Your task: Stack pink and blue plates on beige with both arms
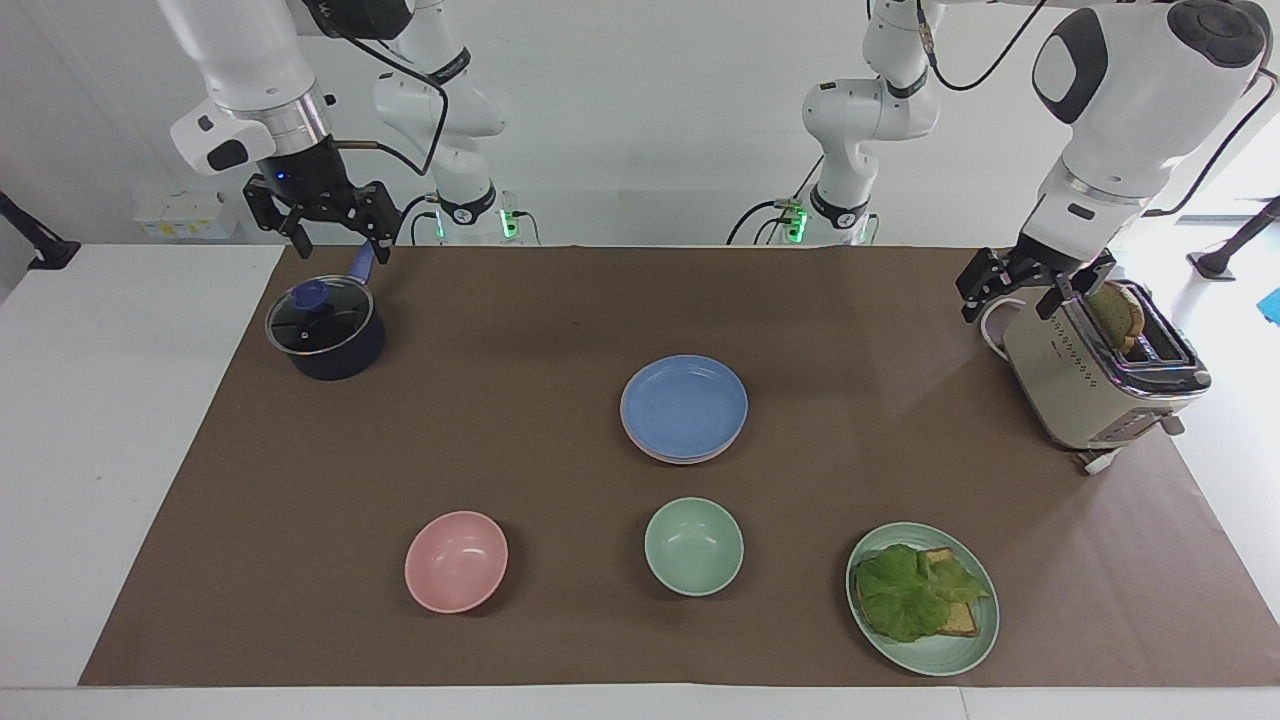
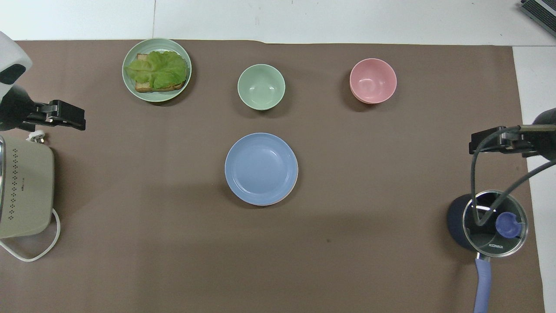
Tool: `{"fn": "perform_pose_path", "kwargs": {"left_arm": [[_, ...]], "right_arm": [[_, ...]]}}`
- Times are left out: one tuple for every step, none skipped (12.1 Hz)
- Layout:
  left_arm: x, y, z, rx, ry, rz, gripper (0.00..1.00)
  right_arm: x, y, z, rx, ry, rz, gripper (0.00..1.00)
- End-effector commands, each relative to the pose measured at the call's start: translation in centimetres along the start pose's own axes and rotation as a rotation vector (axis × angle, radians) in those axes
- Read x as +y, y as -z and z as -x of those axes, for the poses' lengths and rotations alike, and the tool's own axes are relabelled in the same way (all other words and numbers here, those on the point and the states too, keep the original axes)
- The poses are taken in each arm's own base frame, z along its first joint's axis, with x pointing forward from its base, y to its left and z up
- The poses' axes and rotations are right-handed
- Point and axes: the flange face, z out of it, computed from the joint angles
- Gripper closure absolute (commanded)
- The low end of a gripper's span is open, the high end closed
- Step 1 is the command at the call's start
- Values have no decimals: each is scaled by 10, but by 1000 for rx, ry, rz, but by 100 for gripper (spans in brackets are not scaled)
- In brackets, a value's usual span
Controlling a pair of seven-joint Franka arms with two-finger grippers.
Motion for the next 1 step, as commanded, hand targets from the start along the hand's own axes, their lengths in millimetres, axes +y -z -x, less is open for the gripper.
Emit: {"fn": "perform_pose_path", "kwargs": {"left_arm": [[-3, 0, 2, -7, -5, -12, 0]], "right_arm": [[2, 3, 0, -3, 12, -18, 0]]}}
